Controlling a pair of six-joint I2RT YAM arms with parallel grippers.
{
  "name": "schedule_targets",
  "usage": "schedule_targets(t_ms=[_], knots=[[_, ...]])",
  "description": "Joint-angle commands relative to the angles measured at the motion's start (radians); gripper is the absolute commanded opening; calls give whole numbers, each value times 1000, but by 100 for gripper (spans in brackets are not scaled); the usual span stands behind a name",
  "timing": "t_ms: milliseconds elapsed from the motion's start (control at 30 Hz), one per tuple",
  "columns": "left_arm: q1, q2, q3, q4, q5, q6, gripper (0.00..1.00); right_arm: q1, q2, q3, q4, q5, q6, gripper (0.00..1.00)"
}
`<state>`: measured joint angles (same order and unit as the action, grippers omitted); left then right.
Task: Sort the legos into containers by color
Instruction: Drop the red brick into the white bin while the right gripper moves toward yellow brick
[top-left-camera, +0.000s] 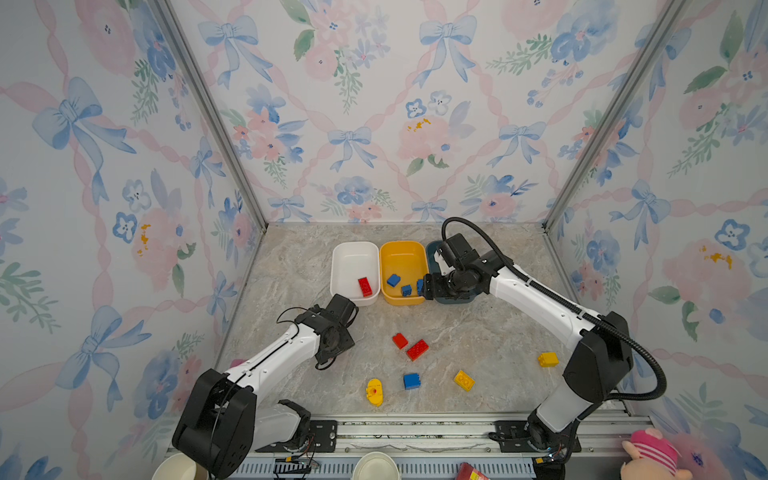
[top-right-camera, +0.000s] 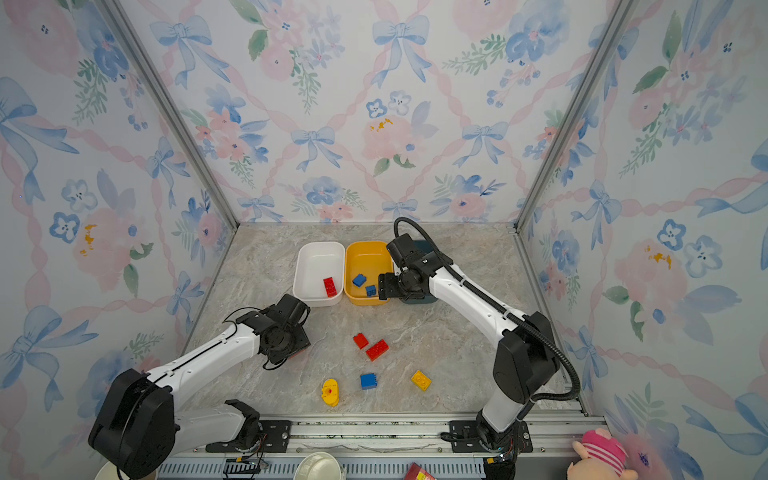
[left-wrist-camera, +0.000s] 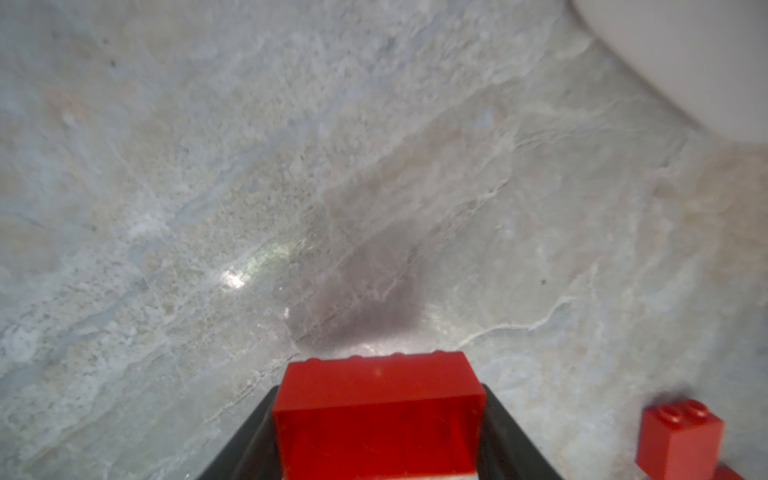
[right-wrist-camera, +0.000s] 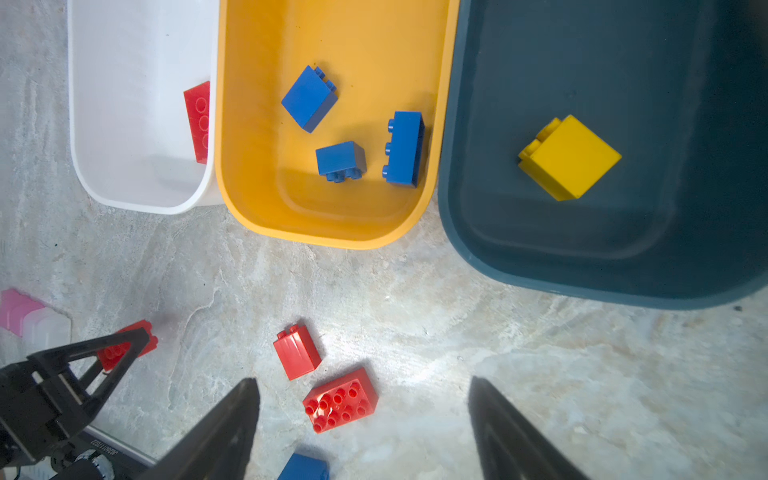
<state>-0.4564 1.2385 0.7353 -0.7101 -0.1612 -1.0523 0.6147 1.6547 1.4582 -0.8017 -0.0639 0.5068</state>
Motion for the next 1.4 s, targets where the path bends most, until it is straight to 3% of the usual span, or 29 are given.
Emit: schedule_targets(t_ms=[0, 533, 900, 1133, 1367], knots=[[-4, -4, 91, -1, -67, 49, 51, -14, -71, -57, 4, -17, 34, 85], [25, 336, 567, 10, -206, 268, 52, -49, -242, -236, 17, -22, 70, 91], [73, 591, 658, 107, -154, 364, 53, -74, -292, -284, 13, -22, 63, 92], [74, 618, 651, 124, -157, 364, 76, -83, -312, -319, 3, -22, 60, 94], [74, 582, 621, 135, -151, 364, 83, -78, -329, -377, -15, -27, 65, 95]])
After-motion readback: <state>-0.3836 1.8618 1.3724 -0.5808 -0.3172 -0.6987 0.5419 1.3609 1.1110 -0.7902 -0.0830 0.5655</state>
